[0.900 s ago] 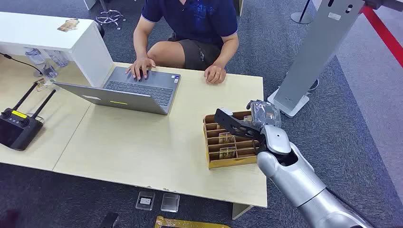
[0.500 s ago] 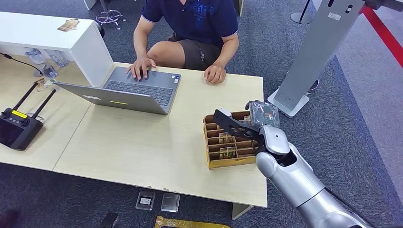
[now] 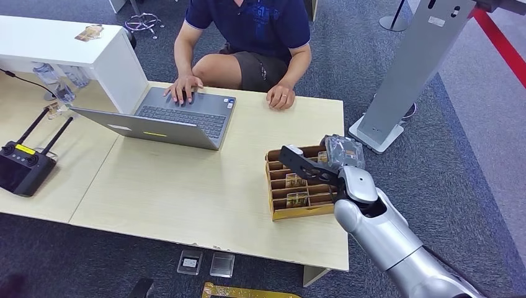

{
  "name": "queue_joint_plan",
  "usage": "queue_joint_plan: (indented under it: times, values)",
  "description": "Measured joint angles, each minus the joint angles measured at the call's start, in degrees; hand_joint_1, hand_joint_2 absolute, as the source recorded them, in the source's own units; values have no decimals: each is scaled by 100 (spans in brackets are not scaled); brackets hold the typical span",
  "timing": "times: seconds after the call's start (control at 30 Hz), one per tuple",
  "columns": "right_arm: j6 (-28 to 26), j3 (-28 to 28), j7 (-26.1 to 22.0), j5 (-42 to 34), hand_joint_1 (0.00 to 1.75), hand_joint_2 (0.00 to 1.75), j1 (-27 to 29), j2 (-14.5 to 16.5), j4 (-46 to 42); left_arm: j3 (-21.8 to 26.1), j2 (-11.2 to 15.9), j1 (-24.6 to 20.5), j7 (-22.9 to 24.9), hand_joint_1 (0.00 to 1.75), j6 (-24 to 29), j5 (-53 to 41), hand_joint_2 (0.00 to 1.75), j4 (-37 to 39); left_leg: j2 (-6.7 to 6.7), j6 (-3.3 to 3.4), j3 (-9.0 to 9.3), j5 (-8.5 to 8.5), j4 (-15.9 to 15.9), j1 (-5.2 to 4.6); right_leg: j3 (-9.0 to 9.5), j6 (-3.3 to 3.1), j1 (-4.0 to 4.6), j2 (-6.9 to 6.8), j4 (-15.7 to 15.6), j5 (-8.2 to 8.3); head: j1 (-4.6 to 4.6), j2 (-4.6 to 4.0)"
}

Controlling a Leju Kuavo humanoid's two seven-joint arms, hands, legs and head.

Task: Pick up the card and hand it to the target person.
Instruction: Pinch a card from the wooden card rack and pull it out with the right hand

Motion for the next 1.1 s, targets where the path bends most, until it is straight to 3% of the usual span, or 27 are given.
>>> queue_joint_plan:
  times: [0.57,0.87,1.1]
  values:
    - [-20,-4,105,-60,86,175,93,-19,68,0,0,1,9,0,-8,-8,0,0,1,0,2,0,0,0,0,0,0,0,0,0,0,0]
    - [-16,-14,171,-59,107,175,141,-81,31,0,0,1,12,0,-18,-43,0,0,1,0,2,0,0,0,0,0,0,1,0,0,-4,0]
    - [-15,-49,190,-62,144,175,176,-131,-37,0,0,2,12,0,-23,-53,0,0,1,0,2,0,0,0,0,0,0,1,0,0,-1,0]
